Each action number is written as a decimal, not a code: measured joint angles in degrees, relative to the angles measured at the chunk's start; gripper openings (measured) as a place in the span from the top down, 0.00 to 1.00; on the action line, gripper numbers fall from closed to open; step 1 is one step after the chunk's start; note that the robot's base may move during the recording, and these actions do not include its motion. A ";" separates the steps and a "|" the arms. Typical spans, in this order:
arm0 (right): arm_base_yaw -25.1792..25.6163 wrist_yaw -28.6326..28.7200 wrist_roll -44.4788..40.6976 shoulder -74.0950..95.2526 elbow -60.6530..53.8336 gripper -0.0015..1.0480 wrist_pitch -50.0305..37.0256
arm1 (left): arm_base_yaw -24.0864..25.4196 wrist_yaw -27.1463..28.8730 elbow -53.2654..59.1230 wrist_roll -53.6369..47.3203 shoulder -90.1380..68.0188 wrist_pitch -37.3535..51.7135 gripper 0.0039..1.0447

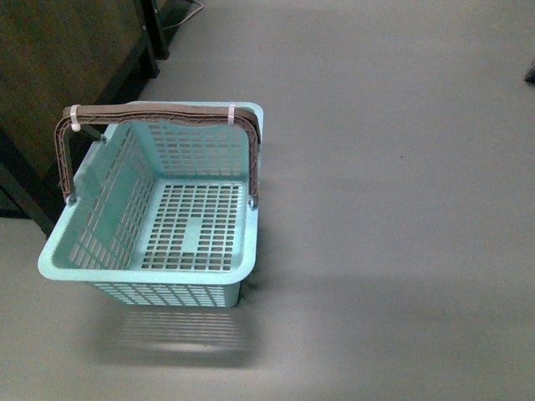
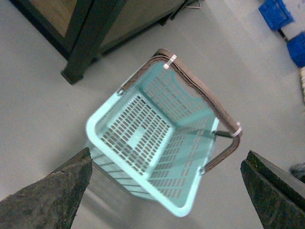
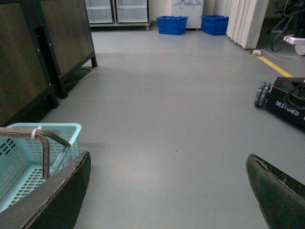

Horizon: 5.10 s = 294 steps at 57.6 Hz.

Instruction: Pick mango and avocado into basket

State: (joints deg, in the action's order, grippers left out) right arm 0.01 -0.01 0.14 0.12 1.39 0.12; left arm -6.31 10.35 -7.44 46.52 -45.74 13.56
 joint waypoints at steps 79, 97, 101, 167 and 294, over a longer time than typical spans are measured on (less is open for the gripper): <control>0.00 0.00 0.00 0.00 0.00 0.08 0.00 | -4.37 -3.85 -72.85 37.33 -100.37 30.40 0.53; 0.00 0.00 0.00 0.00 0.00 0.08 0.00 | -4.94 -3.06 -68.87 37.31 -97.55 32.65 0.85; 0.00 0.00 0.00 0.00 0.00 0.08 0.00 | -5.44 -2.01 -65.96 35.04 -94.49 32.68 0.85; 0.00 0.00 0.02 0.00 0.00 0.08 0.00 | -10.19 3.37 -33.66 21.20 -45.40 34.01 0.86; 0.00 -0.20 0.02 -0.02 0.00 0.08 -0.02 | -10.86 2.64 -33.66 22.27 -45.40 34.01 0.86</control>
State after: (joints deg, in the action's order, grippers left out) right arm 0.01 -0.21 0.16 0.10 1.39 0.10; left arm -17.17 12.99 -41.10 68.79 -91.13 47.57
